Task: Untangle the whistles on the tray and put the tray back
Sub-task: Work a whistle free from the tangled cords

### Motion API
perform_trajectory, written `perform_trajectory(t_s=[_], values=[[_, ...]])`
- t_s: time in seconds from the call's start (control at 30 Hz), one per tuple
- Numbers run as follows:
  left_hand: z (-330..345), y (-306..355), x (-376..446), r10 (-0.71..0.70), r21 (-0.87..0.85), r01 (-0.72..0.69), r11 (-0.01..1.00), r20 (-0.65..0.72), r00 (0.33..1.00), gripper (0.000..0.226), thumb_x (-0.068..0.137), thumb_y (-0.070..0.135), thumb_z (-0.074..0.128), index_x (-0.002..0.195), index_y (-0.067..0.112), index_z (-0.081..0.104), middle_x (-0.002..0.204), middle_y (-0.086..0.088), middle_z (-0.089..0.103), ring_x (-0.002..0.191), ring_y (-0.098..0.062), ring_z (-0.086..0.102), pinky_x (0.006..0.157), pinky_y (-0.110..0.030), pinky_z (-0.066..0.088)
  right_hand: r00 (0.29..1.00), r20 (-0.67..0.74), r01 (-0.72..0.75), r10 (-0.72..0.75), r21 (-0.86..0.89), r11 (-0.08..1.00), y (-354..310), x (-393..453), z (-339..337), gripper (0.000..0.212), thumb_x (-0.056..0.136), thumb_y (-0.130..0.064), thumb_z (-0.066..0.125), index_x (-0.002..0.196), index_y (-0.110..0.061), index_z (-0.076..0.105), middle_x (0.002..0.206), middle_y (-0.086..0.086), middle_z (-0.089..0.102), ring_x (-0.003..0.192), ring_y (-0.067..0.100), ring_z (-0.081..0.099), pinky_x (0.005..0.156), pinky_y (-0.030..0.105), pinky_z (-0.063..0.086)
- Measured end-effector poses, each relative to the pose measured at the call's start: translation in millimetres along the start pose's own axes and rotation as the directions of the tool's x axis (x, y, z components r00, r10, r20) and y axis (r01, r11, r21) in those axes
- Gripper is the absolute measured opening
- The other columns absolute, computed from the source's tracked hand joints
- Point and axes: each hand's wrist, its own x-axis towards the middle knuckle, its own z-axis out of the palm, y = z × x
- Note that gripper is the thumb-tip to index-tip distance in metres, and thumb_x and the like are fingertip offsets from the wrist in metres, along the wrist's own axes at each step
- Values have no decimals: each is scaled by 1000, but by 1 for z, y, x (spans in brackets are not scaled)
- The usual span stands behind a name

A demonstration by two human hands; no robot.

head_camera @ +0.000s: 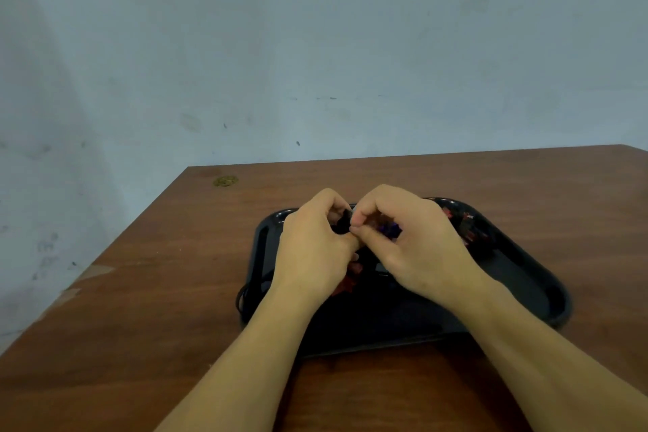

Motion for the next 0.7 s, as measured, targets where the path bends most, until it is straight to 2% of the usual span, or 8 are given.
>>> perform_trajectory(t_s=[0.07, 0.1, 0.17, 0.23, 0.27, 0.43, 0.57, 0.7], values=[[-2, -1, 1, 3, -15, -3, 1000, 22, 1000, 27, 83, 9, 75, 102, 26, 66, 95, 6, 67, 65, 4, 62, 54, -13, 49, 998, -33, 49, -50, -43, 998, 3, 1, 3, 15, 88, -7, 70, 91, -21, 66, 91, -13, 65, 89, 8, 62, 78, 32, 54], [-2, -2, 1, 14, -26, -13, 1000, 42, 999, 31, 81, 13, 77, 105, 31, 67, 96, 9, 67, 71, 2, 62, 58, -13, 49, 997, -62, 43, -45, -33, 999, 5, 1, 3, 16, 88, -6, 70, 91, -22, 65, 90, -13, 64, 89, 9, 63, 78, 33, 54], [-2, -2, 2, 23, -95, -15, 995, 82, 996, 35, 80, 17, 80, 107, 36, 69, 96, 9, 70, 76, -8, 65, 71, -23, 56, 995, -103, -9, 11, 19, 1000, 8, 1, 2, 20, 89, -6, 71, 90, -25, 64, 90, -15, 64, 89, 8, 64, 78, 29, 54], [-3, -1, 3, -18, -220, 42, 975, 111, 994, 34, 81, 11, 79, 108, 29, 72, 98, 1, 73, 76, -16, 72, 80, -36, 61, 991, -113, -62, 71, 81, 995, 11, 1, -1, 21, 89, -7, 71, 90, -27, 64, 90, -15, 65, 91, 7, 65, 79, 24, 55], [-3, 0, 3, -39, -269, 68, 961, 114, 993, 32, 82, 7, 79, 109, 23, 72, 99, -3, 74, 76, -16, 74, 81, -37, 61, 990, -112, -73, 85, 103, 992, 11, 1, -2, 22, 89, -6, 71, 90, -27, 64, 91, -16, 65, 92, 7, 65, 80, 21, 55], [-1, 0, 3, -114, -427, 141, 893, 89, 990, 26, 80, -1, 79, 102, 8, 70, 98, -15, 72, 78, -22, 75, 73, -35, 63, 984, -110, -115, 142, 223, 968, 9, 1, -1, 24, 89, -2, 70, 96, -24, 64, 95, -12, 65, 97, 11, 65, 81, 21, 56], [-1, 1, 3, -92, -482, 116, 868, 74, 993, 22, 79, -1, 80, 97, 3, 68, 93, -15, 74, 77, -25, 75, 65, -34, 62, 950, -131, -200, 283, 439, 876, 10, 1, 0, 31, 86, 0, 73, 100, -26, 62, 92, -8, 64, 91, 10, 66, 79, 24, 57], [-2, 4, 1, -107, -597, 133, 791, 79, 991, 20, 77, -1, 80, 92, 3, 67, 91, -17, 75, 80, -26, 75, 62, -29, 59, 923, -66, -287, 380, 541, 791, 13, 2, -2, 15, 88, -8, 74, 95, -21, 70, 93, -4, 75, 91, 11, 72, 80, 26, 57]])
